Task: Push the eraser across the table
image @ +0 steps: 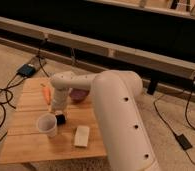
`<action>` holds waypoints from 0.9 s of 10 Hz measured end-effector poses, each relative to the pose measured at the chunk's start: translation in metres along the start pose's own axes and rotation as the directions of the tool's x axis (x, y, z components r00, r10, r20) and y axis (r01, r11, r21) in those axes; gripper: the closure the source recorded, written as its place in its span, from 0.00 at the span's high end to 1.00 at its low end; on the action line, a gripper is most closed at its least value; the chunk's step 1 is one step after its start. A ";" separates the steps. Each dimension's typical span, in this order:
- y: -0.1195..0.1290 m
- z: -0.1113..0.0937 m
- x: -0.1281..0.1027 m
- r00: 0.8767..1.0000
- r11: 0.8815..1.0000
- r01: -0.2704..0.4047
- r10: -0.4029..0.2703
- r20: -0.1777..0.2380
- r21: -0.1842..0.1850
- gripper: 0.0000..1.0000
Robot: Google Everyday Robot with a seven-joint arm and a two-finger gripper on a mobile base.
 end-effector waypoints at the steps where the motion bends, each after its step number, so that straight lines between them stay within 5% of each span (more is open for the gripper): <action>1: 0.006 0.003 -0.003 1.000 1.000 0.005 -0.005 -0.003 -0.006 0.65; 9: 0.077 0.023 -0.025 0.995 0.996 0.087 -0.088 -0.049 -0.018 0.65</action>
